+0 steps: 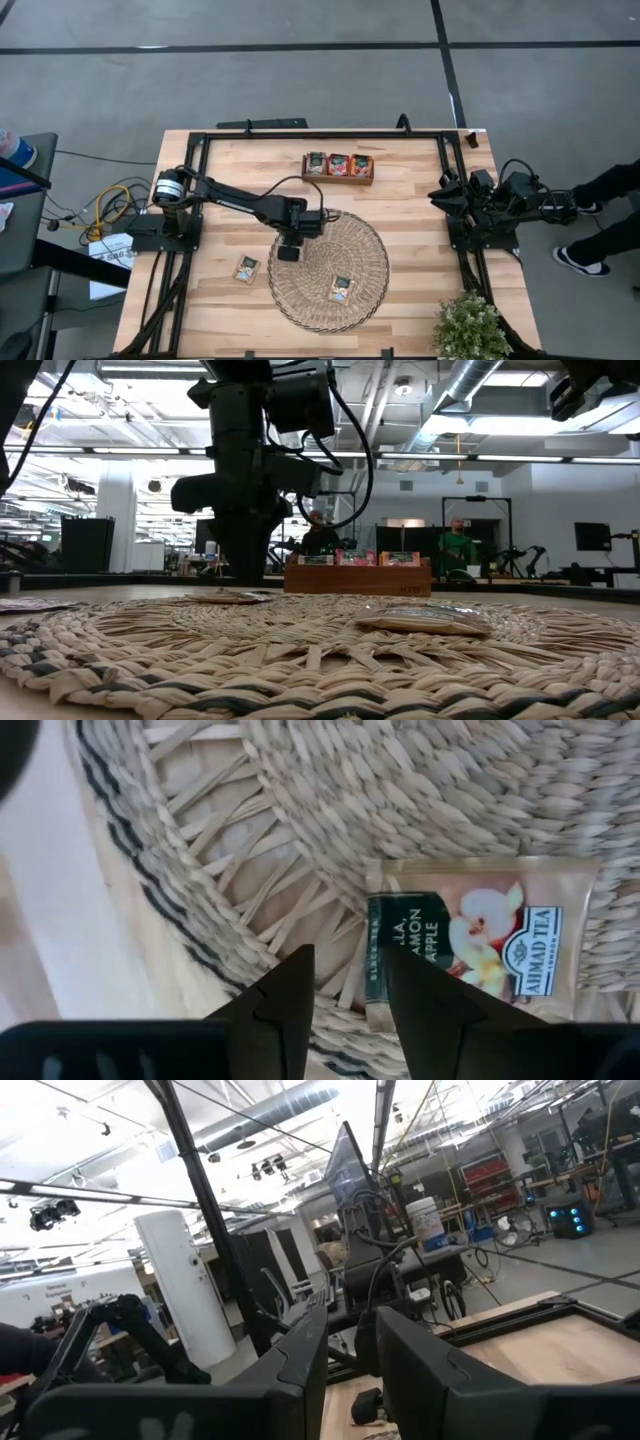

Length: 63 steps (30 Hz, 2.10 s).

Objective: Pick & Place Tea
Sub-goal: Put the brown tea bag into the left section of the wooden organizer

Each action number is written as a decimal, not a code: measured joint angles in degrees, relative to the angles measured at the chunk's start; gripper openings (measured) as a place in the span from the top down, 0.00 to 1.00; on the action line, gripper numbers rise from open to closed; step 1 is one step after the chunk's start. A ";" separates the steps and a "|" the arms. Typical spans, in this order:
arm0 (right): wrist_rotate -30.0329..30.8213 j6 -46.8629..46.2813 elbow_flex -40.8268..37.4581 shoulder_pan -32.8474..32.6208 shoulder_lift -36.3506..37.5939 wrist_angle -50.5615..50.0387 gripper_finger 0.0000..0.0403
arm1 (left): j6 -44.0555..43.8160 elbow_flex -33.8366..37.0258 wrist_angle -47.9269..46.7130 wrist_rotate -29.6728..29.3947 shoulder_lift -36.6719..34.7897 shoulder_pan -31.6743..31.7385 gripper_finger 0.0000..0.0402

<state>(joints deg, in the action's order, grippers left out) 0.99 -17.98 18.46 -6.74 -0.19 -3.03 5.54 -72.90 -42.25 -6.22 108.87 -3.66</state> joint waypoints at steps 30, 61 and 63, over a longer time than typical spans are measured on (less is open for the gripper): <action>0.02 -0.02 0.00 0.00 0.00 0.00 0.80 | -0.39 -0.18 1.16 -3.60 3.79 -0.52 0.92; 0.11 -0.04 0.00 0.00 0.00 0.02 0.80 | -0.59 -9.71 -10.24 -5.79 1.27 -0.49 1.00; 0.10 -0.04 0.00 0.02 -0.01 0.03 0.80 | -0.58 -10.66 -10.37 -5.54 1.17 -0.48 1.00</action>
<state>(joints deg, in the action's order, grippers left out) 1.10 -18.02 18.46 -6.73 -0.19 -2.99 4.96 -83.56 -52.61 -11.76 110.04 -4.14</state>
